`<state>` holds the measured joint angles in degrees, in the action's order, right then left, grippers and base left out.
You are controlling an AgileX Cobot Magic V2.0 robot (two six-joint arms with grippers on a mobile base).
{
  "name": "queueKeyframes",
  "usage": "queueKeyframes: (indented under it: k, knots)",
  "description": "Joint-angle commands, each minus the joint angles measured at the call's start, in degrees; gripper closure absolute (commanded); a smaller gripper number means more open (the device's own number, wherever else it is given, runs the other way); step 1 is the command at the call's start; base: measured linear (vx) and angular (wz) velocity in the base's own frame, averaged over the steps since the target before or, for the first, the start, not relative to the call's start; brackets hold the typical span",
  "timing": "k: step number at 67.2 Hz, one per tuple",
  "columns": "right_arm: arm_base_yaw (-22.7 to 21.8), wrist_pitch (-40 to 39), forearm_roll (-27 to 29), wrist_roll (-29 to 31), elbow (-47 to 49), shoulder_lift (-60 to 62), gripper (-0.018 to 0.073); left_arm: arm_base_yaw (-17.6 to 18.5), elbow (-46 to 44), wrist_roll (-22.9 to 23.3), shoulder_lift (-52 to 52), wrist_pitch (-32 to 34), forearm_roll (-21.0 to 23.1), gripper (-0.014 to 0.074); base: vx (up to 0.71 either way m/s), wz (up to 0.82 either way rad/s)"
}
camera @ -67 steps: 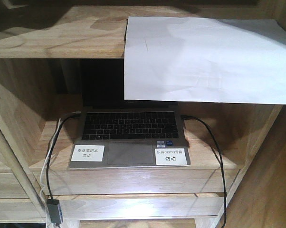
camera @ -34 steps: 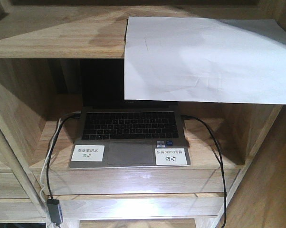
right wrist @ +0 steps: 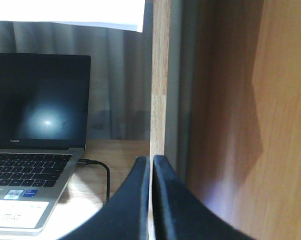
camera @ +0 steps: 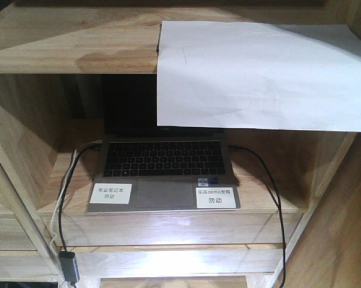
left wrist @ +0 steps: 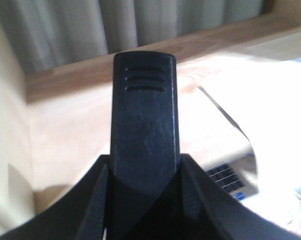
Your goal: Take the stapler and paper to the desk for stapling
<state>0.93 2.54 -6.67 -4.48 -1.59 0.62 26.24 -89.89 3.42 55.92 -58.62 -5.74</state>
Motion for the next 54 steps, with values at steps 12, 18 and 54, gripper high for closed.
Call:
queueKeyframes:
  k: [12, 18, 54]
  knots:
    - [-0.2, -4.1, -0.1, 0.0, -0.2, 0.9, 0.0568, 0.4, 17.8, 0.8, -16.3, 11.4, 1.6, 0.0603, 0.0, 0.0]
    - [-0.2, -4.1, -0.1, 0.0, -0.2, 0.9, 0.0568, 0.4, 24.1, 0.8, -21.6, 11.9, 2.8, 0.0603, 0.0, 0.0]
    - [-0.2, -4.1, -0.1, 0.0, -0.2, 0.9, 0.0568, 0.4, 50.9, 0.6, -47.8, 18.0, 4.2, 0.0603, 0.0, 0.0]
